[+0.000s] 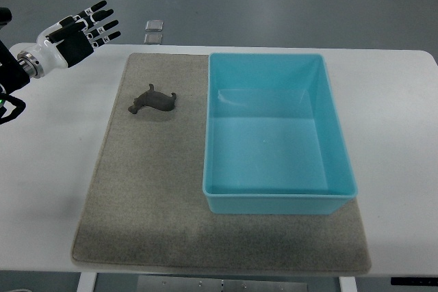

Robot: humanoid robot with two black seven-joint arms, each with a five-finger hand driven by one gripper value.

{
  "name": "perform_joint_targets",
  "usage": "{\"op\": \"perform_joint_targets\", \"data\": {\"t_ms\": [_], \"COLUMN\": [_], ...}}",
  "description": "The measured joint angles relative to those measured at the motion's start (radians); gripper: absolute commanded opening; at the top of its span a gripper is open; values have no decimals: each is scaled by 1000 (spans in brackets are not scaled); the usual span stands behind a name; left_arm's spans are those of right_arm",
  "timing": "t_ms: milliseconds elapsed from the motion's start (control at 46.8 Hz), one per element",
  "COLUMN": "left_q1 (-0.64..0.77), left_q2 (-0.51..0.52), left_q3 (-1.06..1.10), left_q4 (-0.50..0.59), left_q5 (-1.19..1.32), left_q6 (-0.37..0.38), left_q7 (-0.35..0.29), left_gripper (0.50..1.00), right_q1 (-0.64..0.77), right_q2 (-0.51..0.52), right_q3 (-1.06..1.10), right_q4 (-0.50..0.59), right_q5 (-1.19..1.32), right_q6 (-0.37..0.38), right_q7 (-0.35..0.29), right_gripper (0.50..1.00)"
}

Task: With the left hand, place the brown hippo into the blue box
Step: 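Move the open left hand toward the brown hippo on the mat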

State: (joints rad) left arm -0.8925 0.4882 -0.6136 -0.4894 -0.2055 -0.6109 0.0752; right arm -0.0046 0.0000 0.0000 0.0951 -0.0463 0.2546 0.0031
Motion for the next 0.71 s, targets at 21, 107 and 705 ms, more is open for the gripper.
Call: {"op": "perform_joint_targets", "data": {"t_ms": [21,107,705], "left_q1": [0,0,-37], "left_q2": [0,0,19], "left_q3": [0,0,18], "left_q4": [0,0,-59], "left_q5": [0,0,34], "left_q6": [0,0,0], "left_q7": [0,0,0], "left_gripper": [1000,1000,1000], "right_q1": [0,0,0], "right_q2": [0,0,0], "right_q3": [0,0,0], "right_q4": [0,0,0], "right_q5": [0,0,0], "right_q6": [0,0,0], "right_q7": [0,0,0], "right_gripper": [936,936,936]}}
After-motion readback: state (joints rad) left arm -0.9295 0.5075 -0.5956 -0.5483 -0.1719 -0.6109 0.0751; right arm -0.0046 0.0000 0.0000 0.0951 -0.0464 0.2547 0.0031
